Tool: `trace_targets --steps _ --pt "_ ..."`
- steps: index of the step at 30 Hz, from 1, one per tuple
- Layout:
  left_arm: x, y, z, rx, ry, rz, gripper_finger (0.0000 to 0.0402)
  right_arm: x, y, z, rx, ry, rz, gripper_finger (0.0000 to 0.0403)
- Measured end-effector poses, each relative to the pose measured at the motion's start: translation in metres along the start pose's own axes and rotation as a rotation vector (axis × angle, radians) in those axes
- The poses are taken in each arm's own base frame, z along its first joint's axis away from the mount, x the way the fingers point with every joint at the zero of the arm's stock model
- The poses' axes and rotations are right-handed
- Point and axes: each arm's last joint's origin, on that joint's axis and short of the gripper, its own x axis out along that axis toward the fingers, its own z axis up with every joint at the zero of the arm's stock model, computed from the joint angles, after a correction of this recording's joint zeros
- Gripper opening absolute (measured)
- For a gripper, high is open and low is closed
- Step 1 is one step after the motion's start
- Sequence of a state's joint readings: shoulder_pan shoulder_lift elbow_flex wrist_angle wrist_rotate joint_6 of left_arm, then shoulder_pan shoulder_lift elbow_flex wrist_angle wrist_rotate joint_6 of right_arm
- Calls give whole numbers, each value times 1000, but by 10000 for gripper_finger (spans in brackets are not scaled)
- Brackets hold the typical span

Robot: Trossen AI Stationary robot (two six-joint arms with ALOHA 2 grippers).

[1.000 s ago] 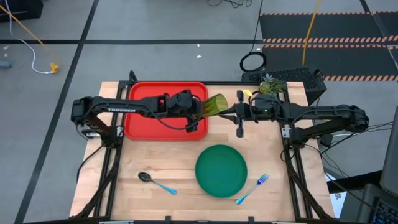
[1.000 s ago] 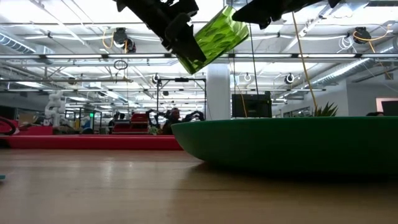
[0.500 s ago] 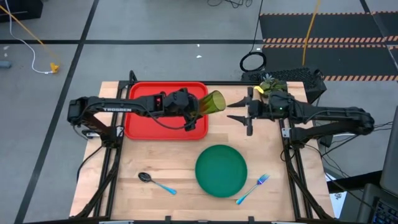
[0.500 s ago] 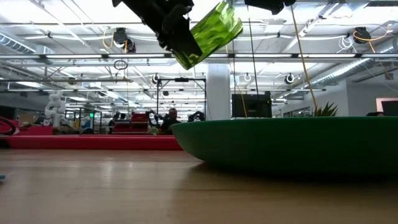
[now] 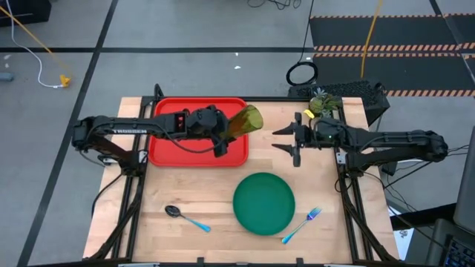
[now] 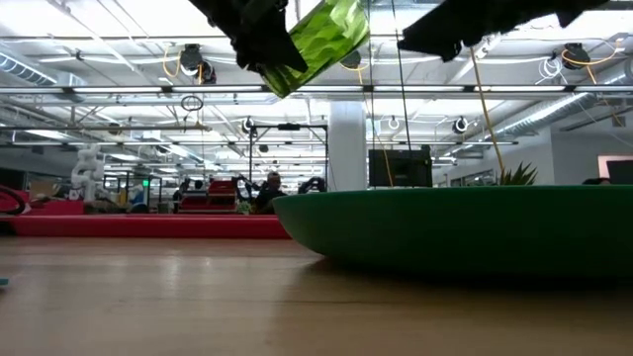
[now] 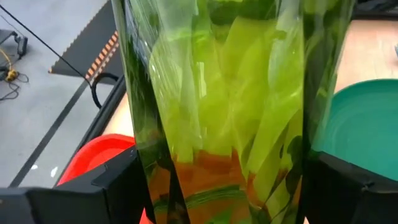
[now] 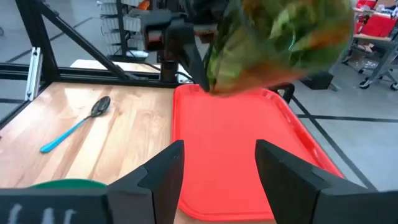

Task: Pick and place plate/cup/fork/spoon on tray
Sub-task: Put the green cup on the top left of the red tray

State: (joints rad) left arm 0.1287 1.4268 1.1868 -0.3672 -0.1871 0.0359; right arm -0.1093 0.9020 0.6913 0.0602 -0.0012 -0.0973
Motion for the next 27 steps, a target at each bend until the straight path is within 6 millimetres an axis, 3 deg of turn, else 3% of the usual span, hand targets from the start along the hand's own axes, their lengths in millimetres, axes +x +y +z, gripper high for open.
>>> trace_targets --steps 7,15,21,27 --pt "-13 3 -28 -78 -141 61 327 4 3 -26 18 -62 -3 190" --pt "-22 14 -58 -239 -389 205 327 5 3 -34 19 -179 -15 190" --pt "-5 19 -77 -271 -587 274 333 11 3 -33 8 -235 -46 190" --pt "24 24 -87 -288 -635 316 335 18 -4 -30 44 -299 -263 189"
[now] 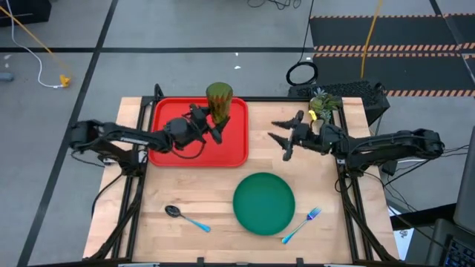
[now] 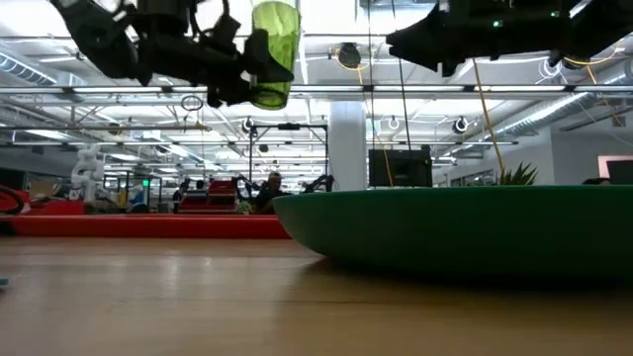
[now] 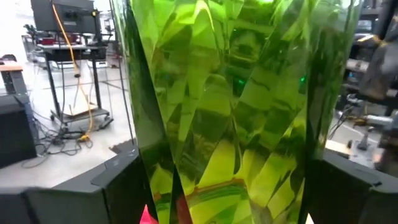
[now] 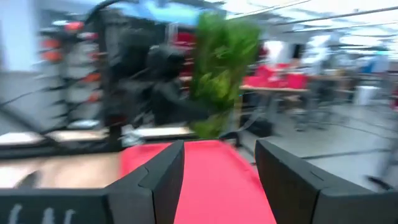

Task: Pick and place plate/cup/fork/spoon on tray
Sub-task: Put the green cup on the top left of the red tray

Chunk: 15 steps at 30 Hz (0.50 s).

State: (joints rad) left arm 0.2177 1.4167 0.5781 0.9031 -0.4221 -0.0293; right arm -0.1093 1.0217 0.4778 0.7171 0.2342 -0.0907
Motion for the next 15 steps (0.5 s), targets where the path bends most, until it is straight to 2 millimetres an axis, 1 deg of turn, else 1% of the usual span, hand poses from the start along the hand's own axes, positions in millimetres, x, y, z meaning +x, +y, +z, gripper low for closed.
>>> trace_targets --steps 3,5,8,12,15 --pt "14 1 -12 -2 0 30 325 4 -1 4 -23 -30 -65 189" --pt "23 2 -19 -15 -3 43 325 10 -1 13 -58 -45 -63 189" --pt "33 1 -29 -24 -5 57 332 25 1 40 -98 -8 -55 189" --pt "45 -1 -39 -37 -22 86 352 50 -3 80 -171 160 -50 189" --pt "54 -5 -42 -43 -25 81 349 71 -7 105 -229 270 -48 189"
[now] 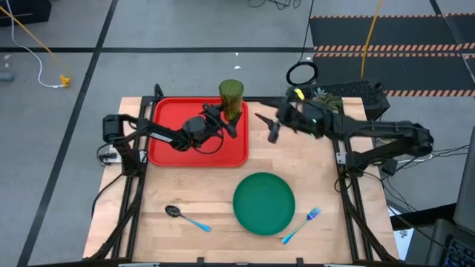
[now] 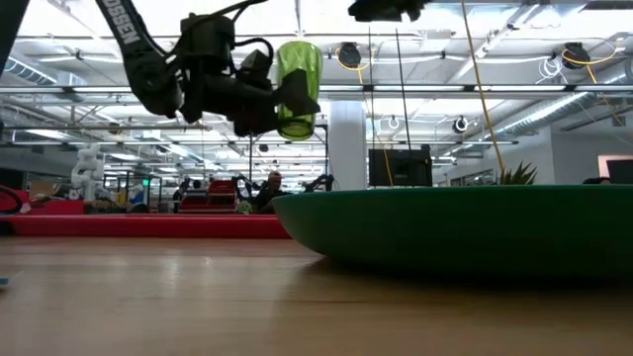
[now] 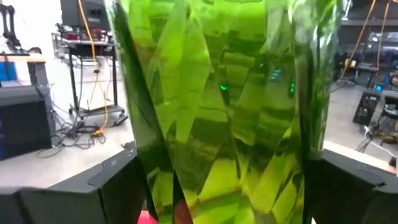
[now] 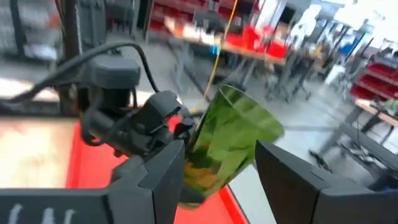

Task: Pick and place plate/cup/fork/spoon on tray
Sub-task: Put the green cup on the top left of the red tray

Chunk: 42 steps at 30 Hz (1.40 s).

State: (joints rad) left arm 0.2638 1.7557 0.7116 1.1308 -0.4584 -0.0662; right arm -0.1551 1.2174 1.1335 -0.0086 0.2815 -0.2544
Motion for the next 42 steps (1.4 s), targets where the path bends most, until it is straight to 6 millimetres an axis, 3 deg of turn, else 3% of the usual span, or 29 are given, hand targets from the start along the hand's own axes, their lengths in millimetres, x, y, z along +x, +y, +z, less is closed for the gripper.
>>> trace_targets --steps 5,9,13,19,30,34,42 --pt "9 -6 -6 24 8 -6 327 26 -4 37 -122 163 68 189" --pt "10 -6 -8 40 13 -8 331 51 2 46 -221 311 136 189" --pt "10 -7 -8 50 14 -9 350 69 2 51 -274 351 157 189" --pt "8 -11 -9 94 19 -25 326 74 -3 56 -293 328 139 189" --pt "6 -14 -9 143 22 -42 345 77 -36 42 -135 384 199 186" --pt "6 -15 -9 155 22 -46 326 77 -42 39 -112 388 217 158" --pt "6 -15 -10 162 26 -47 344 79 -43 32 -98 427 282 58"
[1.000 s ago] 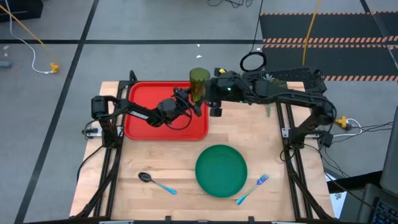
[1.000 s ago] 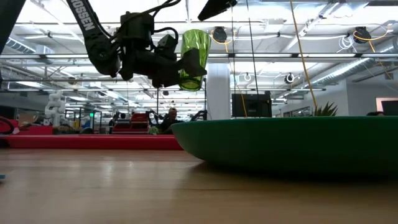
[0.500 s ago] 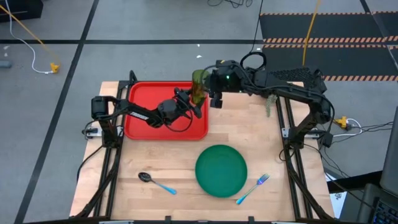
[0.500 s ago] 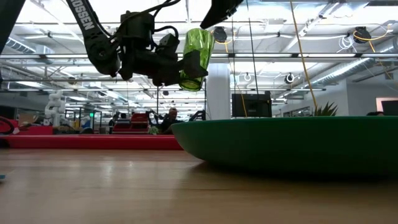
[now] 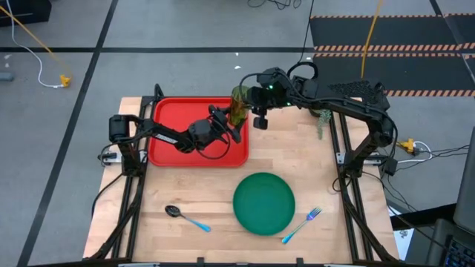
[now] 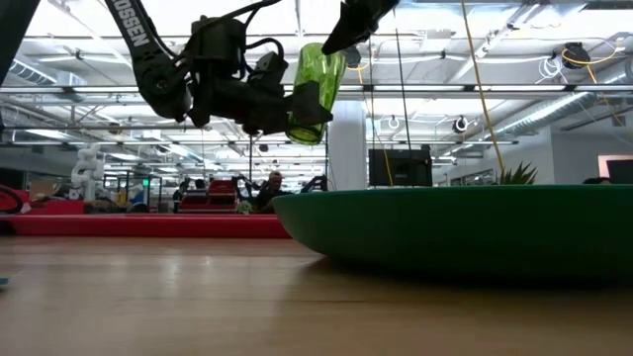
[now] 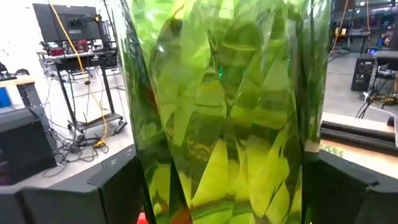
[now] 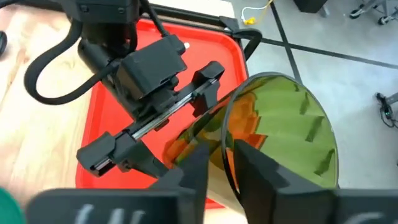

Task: Pick and place plate/cup/fork/spoon on tray
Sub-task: Put the green cup on the top left of the red tray

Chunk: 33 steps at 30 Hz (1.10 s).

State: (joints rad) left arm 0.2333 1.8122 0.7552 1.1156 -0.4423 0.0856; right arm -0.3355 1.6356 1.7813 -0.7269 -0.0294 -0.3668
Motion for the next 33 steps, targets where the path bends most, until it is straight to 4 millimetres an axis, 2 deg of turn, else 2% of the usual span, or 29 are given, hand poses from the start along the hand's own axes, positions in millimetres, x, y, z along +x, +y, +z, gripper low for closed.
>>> trace_targets --steps 4,9,12,16,20,23,28,33 --pt "0 0 0 8 -4 4 345 0 1 0 -33 -2 11 10" --pt "-2 -4 2 26 3 -5 327 -1 2 -1 -40 12 17 10" --pt "-8 -8 9 44 43 -14 343 -4 3 -5 -40 45 35 4" --pt "-21 -3 29 83 143 -24 381 -6 7 -12 -51 130 61 2" --pt "-41 3 54 119 223 -55 385 -7 12 -20 -70 235 57 0" --pt "-58 5 75 131 211 -84 371 -9 21 -25 -112 323 46 0" --pt "-78 8 110 83 76 -102 336 -14 41 -29 -189 433 83 0" --pt "-90 8 123 53 41 -125 300 -12 68 -34 -261 483 163 0"
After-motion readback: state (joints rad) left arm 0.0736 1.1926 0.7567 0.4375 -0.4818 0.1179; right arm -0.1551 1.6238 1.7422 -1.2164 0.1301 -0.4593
